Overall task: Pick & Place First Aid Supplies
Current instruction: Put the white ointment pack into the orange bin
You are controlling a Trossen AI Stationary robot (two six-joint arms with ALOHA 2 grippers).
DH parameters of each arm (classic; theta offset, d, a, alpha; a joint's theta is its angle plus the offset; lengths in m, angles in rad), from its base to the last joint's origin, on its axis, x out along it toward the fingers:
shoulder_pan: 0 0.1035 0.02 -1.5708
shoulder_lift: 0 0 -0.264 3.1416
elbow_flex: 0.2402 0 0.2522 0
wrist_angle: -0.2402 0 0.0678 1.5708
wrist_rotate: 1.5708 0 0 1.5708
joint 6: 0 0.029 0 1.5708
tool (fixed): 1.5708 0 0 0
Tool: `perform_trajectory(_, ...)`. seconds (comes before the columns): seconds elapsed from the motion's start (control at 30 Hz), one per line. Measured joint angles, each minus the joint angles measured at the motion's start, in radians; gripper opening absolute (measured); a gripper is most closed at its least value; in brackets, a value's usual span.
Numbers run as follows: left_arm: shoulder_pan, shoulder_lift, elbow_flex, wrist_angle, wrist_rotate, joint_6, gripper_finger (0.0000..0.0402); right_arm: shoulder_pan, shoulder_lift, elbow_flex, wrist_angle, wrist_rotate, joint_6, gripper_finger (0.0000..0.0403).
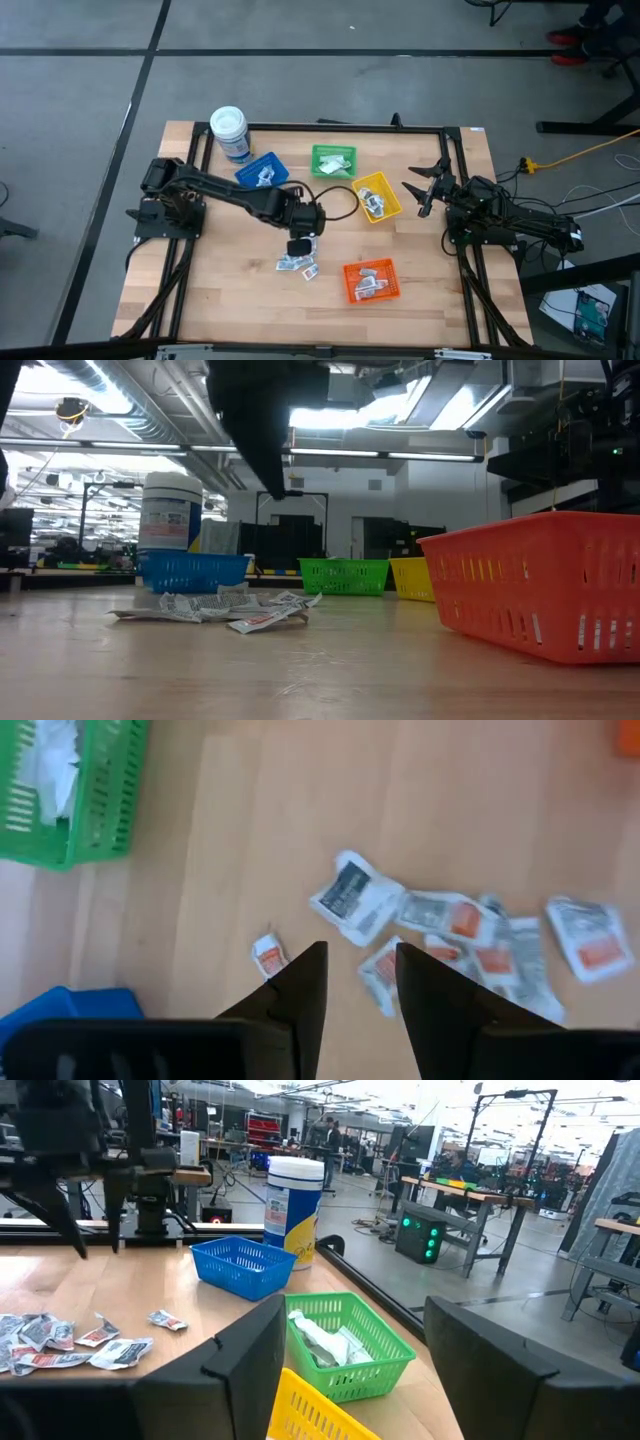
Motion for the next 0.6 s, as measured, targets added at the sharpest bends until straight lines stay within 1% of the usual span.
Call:
perform_trajectory(0.13,0.004,0.0,-0.077,0.069,-0.027,-0.009,0.0114,0.0,0.0,0.0,0.0,0.0,0.0,0.0236)
perform_trajectory(0.23,0.01,0.0,-0.147,0.14,-0.014,-0.01,0.0114,0.0,0.0,0.0,0.0,0.0,0.0,0.0236)
perform_trajectory(0.37,0.01,0.002,-0.211,0.159,-0.007,-0.011,0.0114,0.0,0.0,0.0,0.0,0.0,0.0,0.0236)
perform_trajectory(0.5,0.01,0.002,-0.249,0.158,-0.007,0.066,0.0114,0.0,0.0,0.0,0.0,0.0,0.0,0.0236)
perform_trajectory(0.6,0.015,0.002,-0.261,0.161,0.011,0.144,0.0114,0.0,0.0,0.0,0.0,0.0,0.0,0.0236)
